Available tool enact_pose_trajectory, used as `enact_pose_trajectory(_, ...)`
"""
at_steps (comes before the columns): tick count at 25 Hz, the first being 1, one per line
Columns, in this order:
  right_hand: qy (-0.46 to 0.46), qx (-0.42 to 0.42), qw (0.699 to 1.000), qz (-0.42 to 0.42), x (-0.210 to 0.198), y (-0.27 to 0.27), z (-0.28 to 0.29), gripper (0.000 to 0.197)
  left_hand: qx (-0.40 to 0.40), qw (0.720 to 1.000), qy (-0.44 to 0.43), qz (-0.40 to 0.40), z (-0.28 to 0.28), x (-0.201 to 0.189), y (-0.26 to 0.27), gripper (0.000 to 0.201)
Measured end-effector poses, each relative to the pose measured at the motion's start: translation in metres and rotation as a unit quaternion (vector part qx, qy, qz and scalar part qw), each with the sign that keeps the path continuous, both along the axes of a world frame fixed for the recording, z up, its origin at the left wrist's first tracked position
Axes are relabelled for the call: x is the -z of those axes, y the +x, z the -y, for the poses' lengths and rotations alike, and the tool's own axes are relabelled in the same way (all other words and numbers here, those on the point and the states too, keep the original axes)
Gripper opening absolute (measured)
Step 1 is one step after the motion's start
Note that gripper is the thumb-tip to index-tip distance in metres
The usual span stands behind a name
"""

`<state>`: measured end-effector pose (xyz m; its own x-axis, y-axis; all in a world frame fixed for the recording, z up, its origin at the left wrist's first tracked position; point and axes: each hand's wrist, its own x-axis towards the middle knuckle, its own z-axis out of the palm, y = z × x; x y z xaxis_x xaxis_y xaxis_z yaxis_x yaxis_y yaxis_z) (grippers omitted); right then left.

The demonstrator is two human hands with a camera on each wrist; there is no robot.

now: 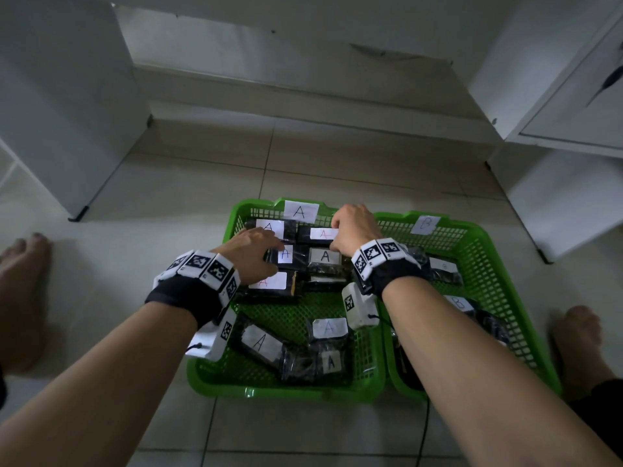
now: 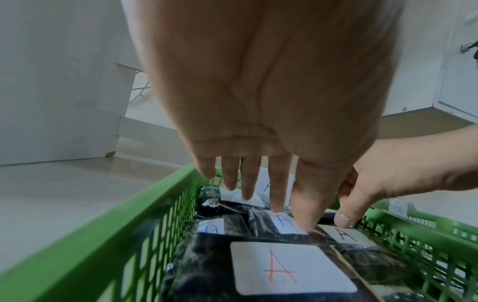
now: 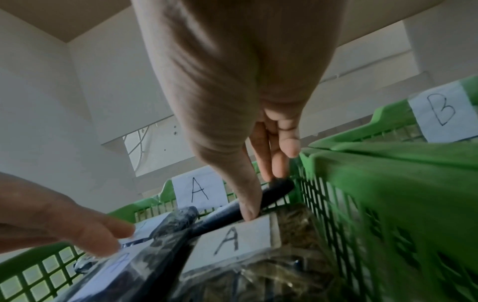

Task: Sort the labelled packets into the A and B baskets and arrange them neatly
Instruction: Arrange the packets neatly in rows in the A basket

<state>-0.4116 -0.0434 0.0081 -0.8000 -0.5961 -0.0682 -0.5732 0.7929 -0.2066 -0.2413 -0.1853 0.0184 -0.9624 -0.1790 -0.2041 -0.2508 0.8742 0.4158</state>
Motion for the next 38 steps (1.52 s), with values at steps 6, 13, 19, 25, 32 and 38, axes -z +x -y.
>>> enact_pose_trajectory(6, -0.059, -0.034, 0.997, 0.02, -0.02, 0.015, -0.025, 0.019, 0.021, 0.995, -0.004, -0.099, -0.017, -0.004, 0.0, 0.018)
enact_pose_trajectory(13, 0.161, -0.175, 0.962, 0.137, -0.018, 0.082, -0.048, 0.029, 0.189, 0.97, -0.013, 0.154, -0.079, -0.012, 0.014, 0.026)
enact_pose_trajectory(19, 0.238, -0.206, 0.939, 0.142, 0.0, 0.098, -0.058, 0.029, 0.197, 0.953, -0.056, 0.224, -0.099, 0.003, 0.024, 0.041)
enact_pose_trajectory(25, 0.118, -0.155, 0.953, 0.232, -0.031, 0.065, -0.068, 0.018, 0.138, 0.964, 0.031, 0.223, -0.074, 0.003, 0.025, 0.025)
enact_pose_trajectory(32, -0.028, -0.051, 0.958, 0.28, -0.048, 0.035, -0.081, 0.033, 0.055, 0.946, 0.211, 0.24, -0.057, -0.006, 0.027, 0.012)
enact_pose_trajectory(38, -0.039, -0.023, 0.943, 0.33, -0.043, 0.031, -0.087, 0.035, -0.061, 0.923, 0.361, 0.119, -0.036, -0.026, 0.027, 0.011)
